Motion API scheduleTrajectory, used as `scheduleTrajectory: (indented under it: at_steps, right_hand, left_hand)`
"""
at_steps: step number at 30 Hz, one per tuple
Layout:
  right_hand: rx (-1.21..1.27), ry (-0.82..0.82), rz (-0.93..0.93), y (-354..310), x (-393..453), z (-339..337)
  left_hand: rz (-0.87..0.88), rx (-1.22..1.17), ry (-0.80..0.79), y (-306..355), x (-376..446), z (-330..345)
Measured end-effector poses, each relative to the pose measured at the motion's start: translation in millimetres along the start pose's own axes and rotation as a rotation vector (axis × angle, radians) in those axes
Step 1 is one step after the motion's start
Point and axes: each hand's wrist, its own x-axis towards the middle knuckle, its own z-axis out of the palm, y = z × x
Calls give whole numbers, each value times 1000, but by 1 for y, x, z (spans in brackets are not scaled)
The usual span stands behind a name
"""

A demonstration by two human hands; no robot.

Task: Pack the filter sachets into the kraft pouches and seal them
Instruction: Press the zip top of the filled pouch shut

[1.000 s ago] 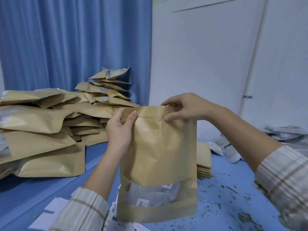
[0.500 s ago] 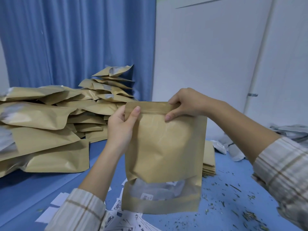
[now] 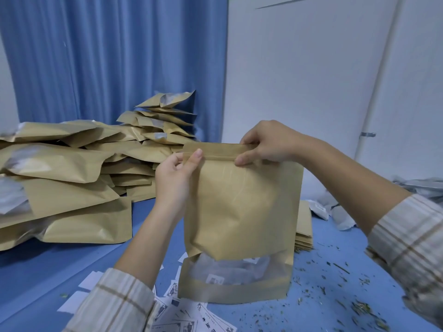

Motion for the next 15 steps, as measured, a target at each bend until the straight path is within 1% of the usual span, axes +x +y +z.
scheduleTrajectory:
  at_steps: [2, 4, 8, 11, 15]
  right_hand:
    - [60, -8, -33, -5, 0, 0]
    - [103, 27, -91, -12, 4, 4]
    - [-9, 121, -149, -20, 11, 12]
    - [-97, 90, -131, -22, 12, 15]
    - [-100, 76, -138, -27, 13, 12]
  left_hand:
    - [-19, -6, 12, 1, -3, 4]
    - [-7, -2, 26, 2, -5, 9]
    - [39, 22, 68, 7, -4, 17]
    - [83, 74, 111, 7, -3, 20]
    - [115, 116, 113, 2, -3, 22]
